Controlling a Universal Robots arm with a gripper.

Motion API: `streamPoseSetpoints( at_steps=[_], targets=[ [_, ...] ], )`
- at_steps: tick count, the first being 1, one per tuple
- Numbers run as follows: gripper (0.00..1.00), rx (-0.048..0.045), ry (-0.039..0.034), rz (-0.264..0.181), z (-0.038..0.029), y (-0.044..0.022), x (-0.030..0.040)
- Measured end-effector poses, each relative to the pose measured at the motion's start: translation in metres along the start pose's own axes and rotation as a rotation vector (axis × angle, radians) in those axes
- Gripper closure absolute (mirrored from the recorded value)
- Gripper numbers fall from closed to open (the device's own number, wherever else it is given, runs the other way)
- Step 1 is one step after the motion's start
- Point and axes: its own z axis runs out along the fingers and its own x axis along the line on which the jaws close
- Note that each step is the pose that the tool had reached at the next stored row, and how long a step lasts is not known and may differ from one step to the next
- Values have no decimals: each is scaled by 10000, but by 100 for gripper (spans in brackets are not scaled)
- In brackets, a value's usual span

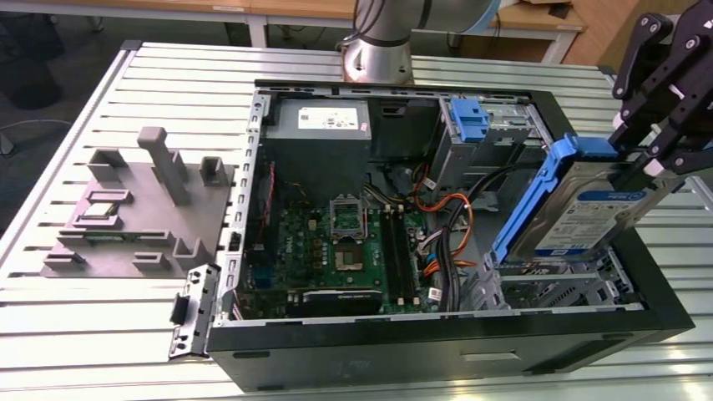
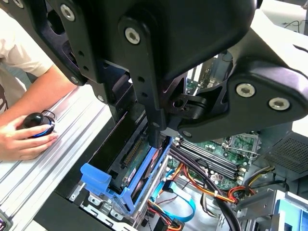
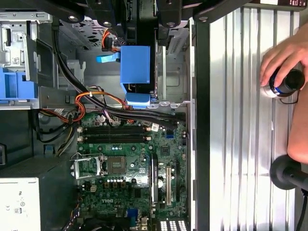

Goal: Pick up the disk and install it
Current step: 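Insert the disk into the insertion slot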

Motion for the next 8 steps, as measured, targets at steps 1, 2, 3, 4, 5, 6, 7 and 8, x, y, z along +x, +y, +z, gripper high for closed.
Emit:
streamPoseSetpoints(
  at_steps=[1, 2, 3, 4, 5, 6, 7, 8],
  targets=[
    [65, 0, -1, 0, 4, 0, 3],
    [65, 0, 0, 0, 10, 0, 3],
    [65, 0, 2, 0, 18, -1, 4],
    [65, 0, 1, 0, 28, -1, 4],
    [65, 0, 0, 0, 33, -2, 5],
    [65, 0, 0, 0, 37, -2, 5],
    [65, 0, 0, 0, 41, -2, 6],
    [65, 0, 1, 0, 45, -2, 6]
  ],
)
